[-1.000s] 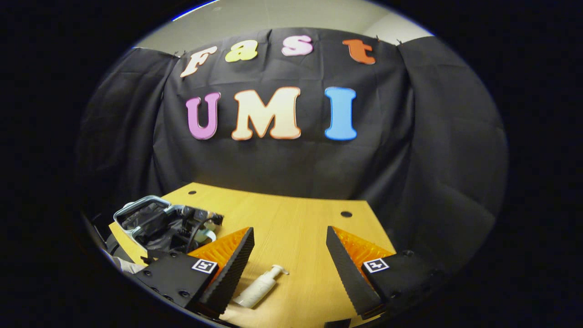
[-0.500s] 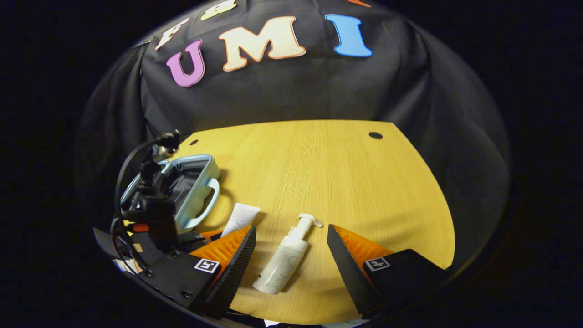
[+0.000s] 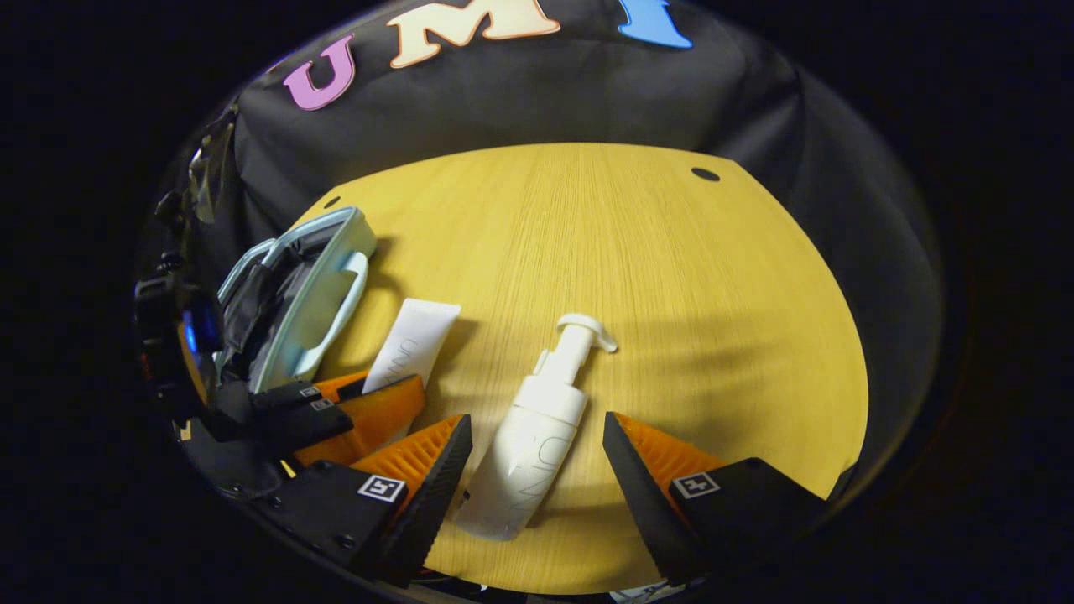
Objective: First open the suitcase, pack the skin care products into it, and then close the suitcase.
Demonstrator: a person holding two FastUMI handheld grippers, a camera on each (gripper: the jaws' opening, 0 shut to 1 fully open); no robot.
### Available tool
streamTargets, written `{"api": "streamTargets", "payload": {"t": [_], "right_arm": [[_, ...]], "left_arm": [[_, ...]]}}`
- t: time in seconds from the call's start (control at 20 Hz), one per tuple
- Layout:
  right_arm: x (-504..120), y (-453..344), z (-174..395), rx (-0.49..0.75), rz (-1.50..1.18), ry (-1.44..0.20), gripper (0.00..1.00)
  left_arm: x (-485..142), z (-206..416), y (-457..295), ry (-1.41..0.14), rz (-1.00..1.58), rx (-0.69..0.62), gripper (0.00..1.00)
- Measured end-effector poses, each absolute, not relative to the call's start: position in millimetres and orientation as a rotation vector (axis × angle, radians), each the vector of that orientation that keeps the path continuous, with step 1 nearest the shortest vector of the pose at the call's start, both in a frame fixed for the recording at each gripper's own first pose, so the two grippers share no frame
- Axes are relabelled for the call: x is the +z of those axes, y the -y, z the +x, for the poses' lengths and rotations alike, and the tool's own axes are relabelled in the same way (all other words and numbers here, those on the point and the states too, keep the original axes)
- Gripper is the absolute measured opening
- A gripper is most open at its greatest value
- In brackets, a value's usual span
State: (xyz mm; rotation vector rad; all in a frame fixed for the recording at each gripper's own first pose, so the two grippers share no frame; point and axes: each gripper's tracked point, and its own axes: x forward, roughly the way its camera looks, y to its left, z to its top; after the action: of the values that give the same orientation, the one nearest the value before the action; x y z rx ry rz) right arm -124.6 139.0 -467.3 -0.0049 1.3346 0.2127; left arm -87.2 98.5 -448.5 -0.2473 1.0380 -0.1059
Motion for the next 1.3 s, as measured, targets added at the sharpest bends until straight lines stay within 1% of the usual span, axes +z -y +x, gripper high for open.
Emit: {"api": "streamTargets", "payload": {"t": [0.05, 0.1, 0.25, 0.3, 0.35, 0.4, 0.5, 0.55, 0.6, 0.7, 0.95, 1.1, 1.15, 1.25, 1.3], "right_arm": [[-471, -138, -129, 0.205, -0.005, -1.356, 0.99], [-474, -140, -133, 0.201, 0.013, -1.378, 0.94], [-482, -144, -142, 0.174, 0.054, -1.431, 0.83], [-483, -142, -141, 0.174, 0.047, -1.423, 0.75], [-479, -143, -141, 0.184, 0.048, -1.428, 0.70], [-483, -143, -140, 0.186, 0.048, -1.413, 0.60], [-483, -146, -139, 0.186, 0.058, -1.404, 0.54], [-483, -145, -140, 0.184, 0.069, -1.402, 0.54], [-481, -144, -138, 0.184, 0.086, -1.399, 0.51], [-481, -146, -140, 0.182, 0.124, -1.397, 0.51], [-466, -148, -133, 0.188, 0.209, -1.347, 0.51], [-449, -149, -123, 0.226, 0.254, -1.294, 0.51], [-445, -150, -120, 0.245, 0.269, -1.281, 0.50], [-436, -152, -116, 0.295, 0.285, -1.260, 0.51], [-432, -154, -113, 0.323, 0.292, -1.245, 0.50]], "left_arm": [[-448, -87, -97, -1.037, -0.250, -0.109, 0.05], [-448, -87, -97, -1.037, -0.252, -0.111, 0.06], [-447, -87, -97, -1.040, -0.248, -0.125, 0.05], [-445, -87, -96, -1.039, -0.248, -0.130, 0.05], [-446, -88, -96, -1.041, -0.250, -0.133, 0.06], [-446, -87, -97, -1.038, -0.249, -0.139, 0.06], [-447, -85, -97, -1.036, -0.244, -0.141, 0.05], [-447, -86, -96, -1.042, -0.231, -0.146, 0.03], [-446, -85, -96, -1.044, -0.220, -0.152, 0.02], [-440, -85, -92, -1.041, -0.218, -0.171, 0.02], [-407, -74, -95, -0.996, -0.201, -0.177, 0.02], [-377, -66, -108, -0.950, -0.208, -0.133, 0.02], [-369, -64, -119, -0.935, -0.197, -0.109, 0.02], [-354, -62, -141, -0.920, -0.170, -0.049, 0.01], [-348, -61, -153, -0.916, -0.162, -0.017, 0.01]]}}
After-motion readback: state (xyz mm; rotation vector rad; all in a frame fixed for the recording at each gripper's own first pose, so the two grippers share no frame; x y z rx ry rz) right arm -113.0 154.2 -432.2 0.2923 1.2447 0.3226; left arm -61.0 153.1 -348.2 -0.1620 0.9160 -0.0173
